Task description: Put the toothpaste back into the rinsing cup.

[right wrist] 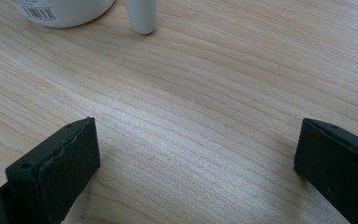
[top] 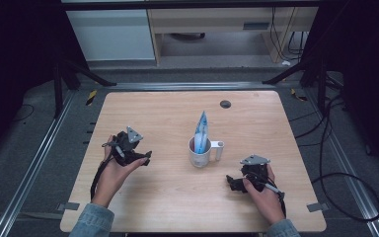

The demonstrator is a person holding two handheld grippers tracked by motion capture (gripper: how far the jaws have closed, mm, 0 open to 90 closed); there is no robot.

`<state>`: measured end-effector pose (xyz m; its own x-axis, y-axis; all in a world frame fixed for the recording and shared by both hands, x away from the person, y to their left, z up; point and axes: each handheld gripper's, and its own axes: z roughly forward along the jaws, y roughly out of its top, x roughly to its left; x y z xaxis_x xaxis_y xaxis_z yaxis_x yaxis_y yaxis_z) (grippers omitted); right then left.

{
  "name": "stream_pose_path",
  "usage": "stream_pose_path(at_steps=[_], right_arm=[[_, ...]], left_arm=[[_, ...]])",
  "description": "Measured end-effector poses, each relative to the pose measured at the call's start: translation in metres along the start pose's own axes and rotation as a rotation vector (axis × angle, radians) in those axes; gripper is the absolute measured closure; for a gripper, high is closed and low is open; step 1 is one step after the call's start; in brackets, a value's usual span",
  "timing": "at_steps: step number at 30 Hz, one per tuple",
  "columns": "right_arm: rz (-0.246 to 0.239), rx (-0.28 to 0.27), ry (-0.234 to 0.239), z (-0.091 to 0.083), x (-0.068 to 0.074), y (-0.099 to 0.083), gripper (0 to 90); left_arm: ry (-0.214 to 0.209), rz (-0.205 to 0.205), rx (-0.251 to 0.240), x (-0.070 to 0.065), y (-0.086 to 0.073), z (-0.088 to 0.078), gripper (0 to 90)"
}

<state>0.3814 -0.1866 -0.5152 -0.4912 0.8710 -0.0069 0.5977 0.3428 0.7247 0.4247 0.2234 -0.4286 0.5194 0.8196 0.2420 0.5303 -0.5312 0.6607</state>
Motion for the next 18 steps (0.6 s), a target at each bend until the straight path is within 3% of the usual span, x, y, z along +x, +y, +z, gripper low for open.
stream_pose_path(at_steps=[5,18], right_arm=[[0.0,0.0,-0.001,0.0,0.0,0.0,0.3],[0.0,0.0,0.0,0.0,0.0,0.0,0.4]], left_arm=[[-0.009,-0.046,0.01,0.009,-0.01,0.005,7.4],[-0.022,-0.12,0.042,0.023,-0.033,0.017,7.4]])
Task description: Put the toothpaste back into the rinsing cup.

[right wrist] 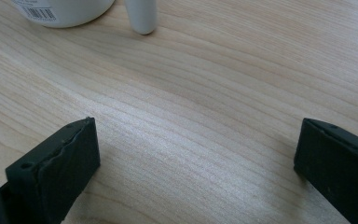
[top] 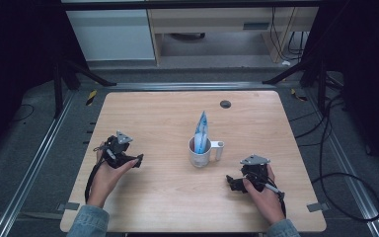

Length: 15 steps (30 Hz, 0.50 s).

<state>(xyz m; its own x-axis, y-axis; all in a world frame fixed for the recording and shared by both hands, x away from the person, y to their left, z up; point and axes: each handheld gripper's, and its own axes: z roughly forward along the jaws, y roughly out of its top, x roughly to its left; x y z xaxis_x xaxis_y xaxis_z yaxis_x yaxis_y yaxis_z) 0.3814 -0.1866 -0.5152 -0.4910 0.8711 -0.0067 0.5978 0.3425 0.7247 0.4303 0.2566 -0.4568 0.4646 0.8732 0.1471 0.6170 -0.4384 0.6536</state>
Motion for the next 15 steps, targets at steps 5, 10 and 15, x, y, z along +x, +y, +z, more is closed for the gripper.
stream_pose_path(at_steps=[5,10,15], right_arm=[[0.0,0.001,-0.002,0.0,0.0,0.0,0.4],[0.0,0.001,-0.001,0.0,0.0,0.0,0.4],[0.0,0.0,-0.001,0.0,0.0,0.0,0.3]], left_arm=[[-0.004,-0.028,0.025,0.006,-0.009,0.006,7.3],[-0.006,-0.044,0.028,0.01,-0.011,0.009,7.1],[-0.022,-0.076,0.027,0.016,-0.015,0.017,6.6]])
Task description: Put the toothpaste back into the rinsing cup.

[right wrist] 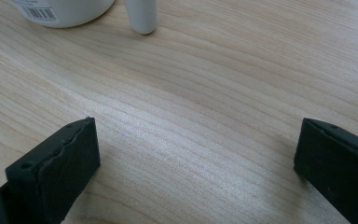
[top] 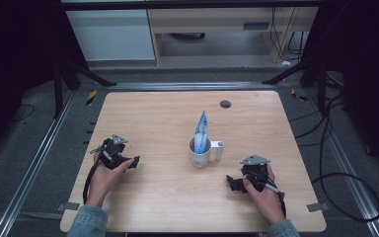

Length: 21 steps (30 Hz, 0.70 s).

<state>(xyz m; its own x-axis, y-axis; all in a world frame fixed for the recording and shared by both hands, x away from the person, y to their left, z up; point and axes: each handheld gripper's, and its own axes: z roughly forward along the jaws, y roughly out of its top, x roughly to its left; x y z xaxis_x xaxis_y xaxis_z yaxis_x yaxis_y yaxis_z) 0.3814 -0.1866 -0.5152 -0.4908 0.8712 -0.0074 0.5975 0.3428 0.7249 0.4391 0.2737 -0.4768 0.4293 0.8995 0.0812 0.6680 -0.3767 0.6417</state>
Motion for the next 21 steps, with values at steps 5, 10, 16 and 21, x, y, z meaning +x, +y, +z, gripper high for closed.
stream_pose_path(at_steps=[5,10,16,21], right_arm=[[0.0,0.001,-0.001,0.0,0.0,0.0,0.4],[0.0,0.0,0.0,0.0,0.0,0.0,0.4],[0.0,0.0,0.0,0.0,0.0,0.0,0.4],[0.0,0.0,0.0,0.0,0.0,0.0,0.3]], left_arm=[[-0.021,-0.029,-0.008,0.003,-0.004,0.005,5.6],[-0.018,-0.041,0.006,0.005,-0.008,0.01,5.0],[-0.007,-0.047,0.023,0.007,-0.012,0.017,4.5],[-0.018,-0.068,0.011,0.011,-0.014,0.02,2.4]])
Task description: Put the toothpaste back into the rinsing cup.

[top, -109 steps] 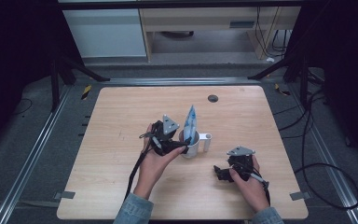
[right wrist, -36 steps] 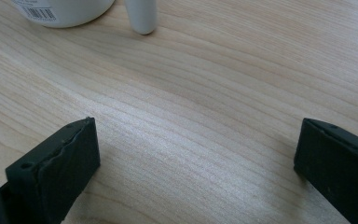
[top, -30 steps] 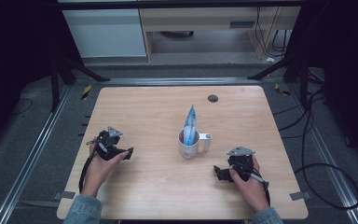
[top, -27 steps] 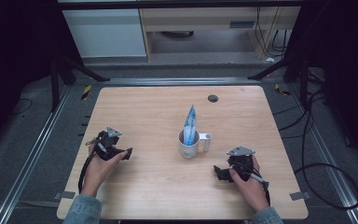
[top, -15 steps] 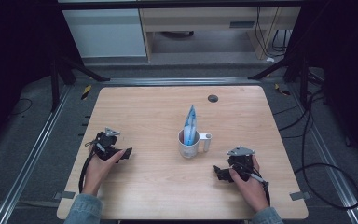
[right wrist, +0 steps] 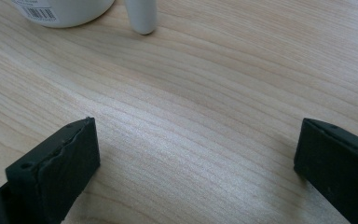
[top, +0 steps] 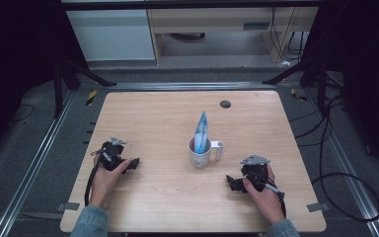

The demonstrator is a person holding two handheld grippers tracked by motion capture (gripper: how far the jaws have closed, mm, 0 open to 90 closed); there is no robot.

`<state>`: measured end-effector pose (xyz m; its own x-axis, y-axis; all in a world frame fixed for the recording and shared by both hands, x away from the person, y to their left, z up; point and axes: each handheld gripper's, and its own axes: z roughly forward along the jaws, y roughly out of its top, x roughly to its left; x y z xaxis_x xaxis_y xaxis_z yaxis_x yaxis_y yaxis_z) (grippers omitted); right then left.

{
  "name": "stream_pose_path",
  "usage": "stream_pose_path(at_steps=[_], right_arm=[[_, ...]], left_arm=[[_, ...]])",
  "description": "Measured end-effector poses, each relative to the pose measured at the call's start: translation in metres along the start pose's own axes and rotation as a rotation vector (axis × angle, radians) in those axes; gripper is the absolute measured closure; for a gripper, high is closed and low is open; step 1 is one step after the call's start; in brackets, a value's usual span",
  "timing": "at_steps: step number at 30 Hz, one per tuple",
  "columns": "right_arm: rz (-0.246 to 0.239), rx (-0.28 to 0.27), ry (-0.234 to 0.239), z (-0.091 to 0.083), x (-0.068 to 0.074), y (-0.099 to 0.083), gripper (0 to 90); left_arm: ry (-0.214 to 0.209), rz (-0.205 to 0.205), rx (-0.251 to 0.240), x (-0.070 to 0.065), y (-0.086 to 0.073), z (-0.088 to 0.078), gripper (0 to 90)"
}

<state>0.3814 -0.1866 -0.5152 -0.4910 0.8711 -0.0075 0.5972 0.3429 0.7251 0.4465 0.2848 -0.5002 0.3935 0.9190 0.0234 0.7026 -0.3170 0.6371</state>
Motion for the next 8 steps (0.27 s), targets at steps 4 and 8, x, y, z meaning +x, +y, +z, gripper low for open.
stream_pose_path(at_steps=[4,8], right_arm=[[0.0,0.0,0.0,0.0,0.0,0.0,0.4],[0.0,0.001,-0.001,-0.0002,0.0,0.0001,0.3]], left_arm=[[-0.001,0.0,-0.053,0.0051,-0.0036,0.0038,0.0],[0.008,-0.015,-0.099,0.0084,-0.0076,0.0055,0.0]])
